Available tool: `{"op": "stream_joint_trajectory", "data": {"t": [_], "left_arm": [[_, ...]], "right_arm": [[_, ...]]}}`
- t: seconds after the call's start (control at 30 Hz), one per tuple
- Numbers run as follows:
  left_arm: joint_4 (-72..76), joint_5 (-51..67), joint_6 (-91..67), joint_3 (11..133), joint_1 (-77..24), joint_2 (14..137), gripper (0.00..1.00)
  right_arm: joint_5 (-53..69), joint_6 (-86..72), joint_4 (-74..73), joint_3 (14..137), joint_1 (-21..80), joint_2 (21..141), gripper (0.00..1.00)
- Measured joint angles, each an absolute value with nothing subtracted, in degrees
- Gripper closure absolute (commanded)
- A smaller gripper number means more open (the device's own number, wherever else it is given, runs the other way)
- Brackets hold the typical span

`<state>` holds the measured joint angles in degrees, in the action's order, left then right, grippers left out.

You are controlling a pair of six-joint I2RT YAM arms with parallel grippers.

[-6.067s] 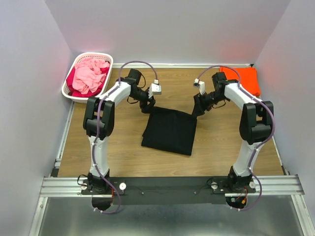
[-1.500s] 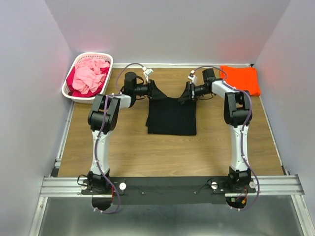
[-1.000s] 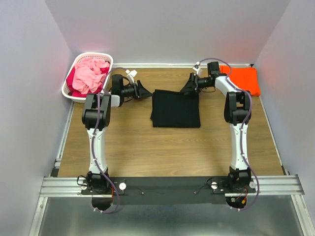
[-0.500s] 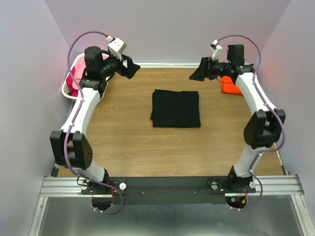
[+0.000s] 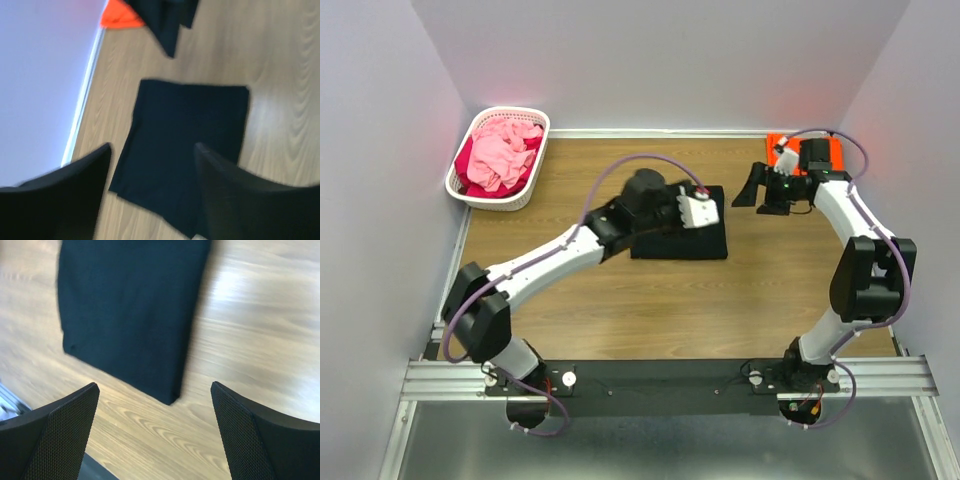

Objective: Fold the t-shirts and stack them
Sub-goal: Neatly place the folded tshirt to the corner

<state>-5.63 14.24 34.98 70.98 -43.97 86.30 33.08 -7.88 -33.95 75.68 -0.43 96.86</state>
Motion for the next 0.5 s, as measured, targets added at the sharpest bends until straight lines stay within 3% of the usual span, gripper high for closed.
{"op": "stream_joint_trajectory", "data": {"t": [0.03,0.1,0.5], "left_arm": [[-4.5,13.0,37.1,71.7,-47.4,88.4,0.46],[-3.6,12.2,38.6,72.5,-50.2,91.1,0.51],[-3.2,11.2,43.7,86.1,-56.3,114.4,0.48]], "right_arm": [[33.2,-8.7,-34.0,75.0,-2.4,96.9,0.0],[33.3,-9.7,-34.0,74.5,-4.7,97.0,0.0],[35.2,-13.5,-33.9,71.1,-9.3,98.4,0.0]]}}
